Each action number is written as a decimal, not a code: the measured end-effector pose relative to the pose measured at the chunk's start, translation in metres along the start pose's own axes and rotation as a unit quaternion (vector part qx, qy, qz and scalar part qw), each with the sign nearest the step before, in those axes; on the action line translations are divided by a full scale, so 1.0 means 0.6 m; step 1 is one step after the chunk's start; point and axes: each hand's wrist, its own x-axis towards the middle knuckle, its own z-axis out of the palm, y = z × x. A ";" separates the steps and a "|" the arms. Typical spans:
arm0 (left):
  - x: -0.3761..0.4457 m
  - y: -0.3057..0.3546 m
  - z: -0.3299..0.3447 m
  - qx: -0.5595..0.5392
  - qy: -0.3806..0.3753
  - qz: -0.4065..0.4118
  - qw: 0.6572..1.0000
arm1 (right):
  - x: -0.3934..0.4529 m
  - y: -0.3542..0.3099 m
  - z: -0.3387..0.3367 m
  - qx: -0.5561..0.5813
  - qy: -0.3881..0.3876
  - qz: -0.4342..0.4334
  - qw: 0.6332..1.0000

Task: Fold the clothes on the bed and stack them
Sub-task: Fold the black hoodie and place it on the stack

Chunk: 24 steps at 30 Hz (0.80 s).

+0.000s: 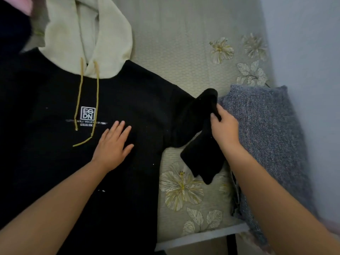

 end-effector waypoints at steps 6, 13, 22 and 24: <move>-0.105 -0.177 -0.072 0.014 0.049 -0.065 0.997 | -0.054 -0.226 0.121 0.325 -0.127 0.117 0.930; -0.207 -0.367 -0.131 -0.043 0.119 -0.114 0.985 | -0.129 -0.347 0.265 0.482 -0.324 0.219 0.784; -0.138 -0.359 -0.114 0.033 0.125 0.043 0.991 | -0.182 -0.214 0.322 -0.277 -0.197 -0.097 0.935; -0.103 -0.355 -0.099 0.105 0.080 0.049 0.990 | -0.176 -0.187 0.317 -0.381 -0.171 -0.110 0.902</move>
